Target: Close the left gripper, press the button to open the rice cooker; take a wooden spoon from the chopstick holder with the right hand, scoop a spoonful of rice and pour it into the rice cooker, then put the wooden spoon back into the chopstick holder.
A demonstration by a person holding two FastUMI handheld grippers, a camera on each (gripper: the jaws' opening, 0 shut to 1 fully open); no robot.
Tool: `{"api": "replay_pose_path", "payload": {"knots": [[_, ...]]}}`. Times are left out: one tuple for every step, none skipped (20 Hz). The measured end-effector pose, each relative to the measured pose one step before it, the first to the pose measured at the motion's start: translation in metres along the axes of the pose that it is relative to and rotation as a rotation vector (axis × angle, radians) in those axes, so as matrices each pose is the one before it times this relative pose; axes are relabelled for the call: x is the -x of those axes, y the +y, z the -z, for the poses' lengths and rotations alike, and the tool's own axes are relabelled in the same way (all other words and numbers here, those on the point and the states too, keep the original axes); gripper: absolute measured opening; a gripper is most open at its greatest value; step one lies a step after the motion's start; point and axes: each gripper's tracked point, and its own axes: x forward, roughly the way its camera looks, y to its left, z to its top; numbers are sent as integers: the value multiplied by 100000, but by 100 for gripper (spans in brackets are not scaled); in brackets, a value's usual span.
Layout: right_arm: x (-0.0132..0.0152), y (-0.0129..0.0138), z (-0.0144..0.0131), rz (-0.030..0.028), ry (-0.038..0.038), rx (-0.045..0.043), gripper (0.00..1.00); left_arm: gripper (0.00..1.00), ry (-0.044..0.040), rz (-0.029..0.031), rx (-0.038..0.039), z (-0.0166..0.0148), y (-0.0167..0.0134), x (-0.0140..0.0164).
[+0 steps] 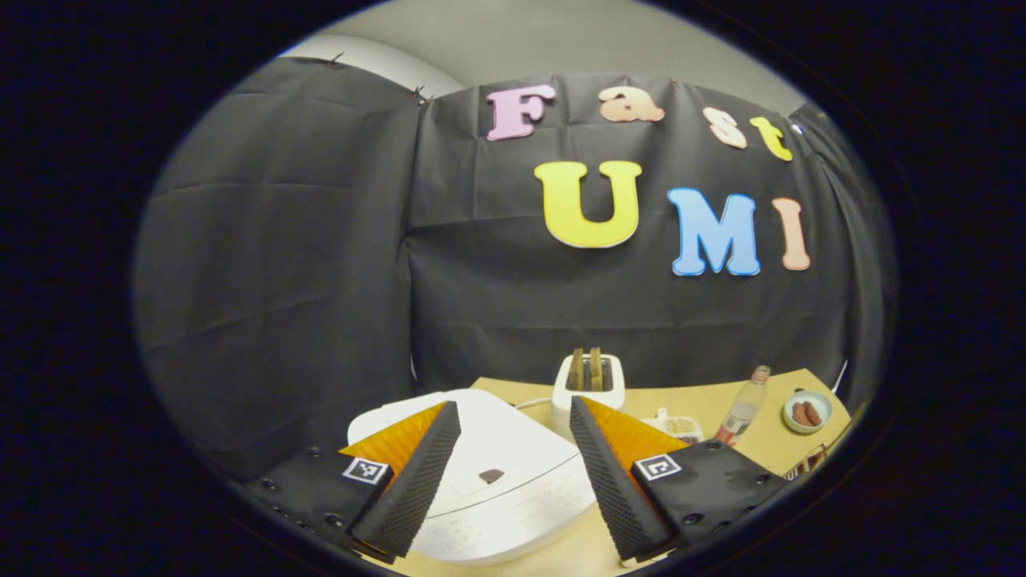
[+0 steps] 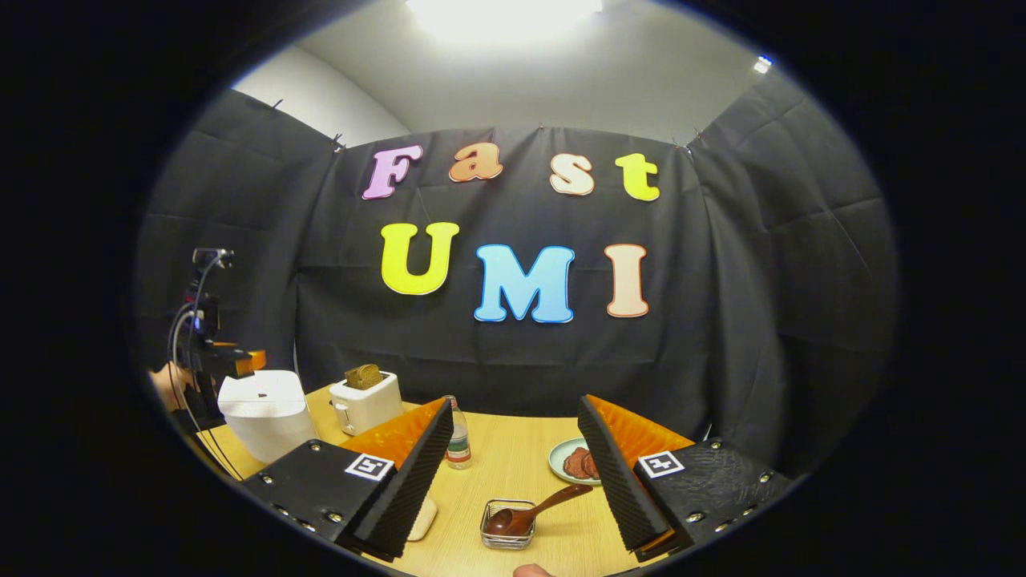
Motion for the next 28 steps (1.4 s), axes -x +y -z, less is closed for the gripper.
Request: {"api": "replay_pose_path", "payload": {"knots": [[-14, 206, -450, -283, -1571, -475, 95, 96, -3444, 2211, 680, -1471, -736, 1302], [-46, 247, -189, -109, -1267, -1200, 95, 95, -3564, 1241, 54, -1440, -440, 1438], [-85, 74, -221, 21, -1055, -1266, 95, 96, -2909, 1381, -193, -1238, -387, 1524], [-21, 39, -211, 92, -966, -963, 95, 96, -3609, 1256, -352, -1319, -257, 1235], [-115, 2, -160, 278, -660, -582, 95, 96, -2844, 786, -424, -1166, -264, 965], [-16, 12, -140, 24, -478, -370, 95, 97, -1960, 1144, -382, -908, -300, 912], [13, -4, -90, 213, -467, -114, 95, 96, -2037, -125, -376, -744, -50, 1099], [14, -58, -43, 33, -431, 62, 95, 96, -1426, 836, -610, -600, -288, 839], [28, -65, -38, 480, -254, 23, 95, 96, -1208, 134, -871, -485, -140, 703], [102, -94, 11, 344, -371, -3, 95, 96, -1207, 860, -577, -557, -349, 948], [117, -55, 14, 500, -233, -30, 95, 96, -1107, 661, -92, -506, -387, 941], [21, -102, -26, 736, -416, -103, 95, 96, -1091, 1041, 448, -285, -290, 851], [127, 55, -73, 225, 58, -170, 95, 96, -420, 278, 576, -112, -270, 903], [106, 162, 61, 106, -98, -322, 95, 96, 182, 154, 1551, 37, -149, 673], [115, 93, -109, -105, -550, -490, 95, 96, 954, 384, 1740, 155, -335, 639], [40, 53, -263, -152, -1096, -407, 95, 96, 205, -12, 781, 29, -91, 485], [64, -9, -383, 100, -1524, -277, 95, 96, 19, -648, -140, 18, 19, 396], [42, -24, -325, 48, -1350, -74, 95, 96, -525, -734, -122, -248, 369, 344], [-4, 83, -203, 40, -616, 176, 95, 96, -161, -487, 166, -104, 61, 558], [-111, 114, -45, -188, -206, 192, 95, 96, -635, -588, 664, -264, 153, 258], [-69, 64, -66, -258, 76, 247, 95, 96, -309, -670, 688, -154, 146, 329], [16, 21, -237, -48, -593, 181, 95, 96, 349, -188, 911, 55, 86, 279], [-35, 30, -239, 93, -411, -90, 95, 96, 207, -395, 554, 144, 129, 417], [51, 124, -32, -315, -95, -382, 95, 95, -226, -65, 188, -56, 216, 370], [79, 245, 86, -546, -18, -267, 95, 95, 229, -232, -422, -77, 141, 106], [3, 60, 132, -41, 391, 105, 95, 96, 163, -166, -538, -61, 101, 228], [31, 56, 97, -218, 279, 140, 95, 95, 71, 11, -512, 42, 31, -89], [71, 150, 72, -162, 120, 120, 95, 97, -484, -259, -310, -210, 123, 16]]}}
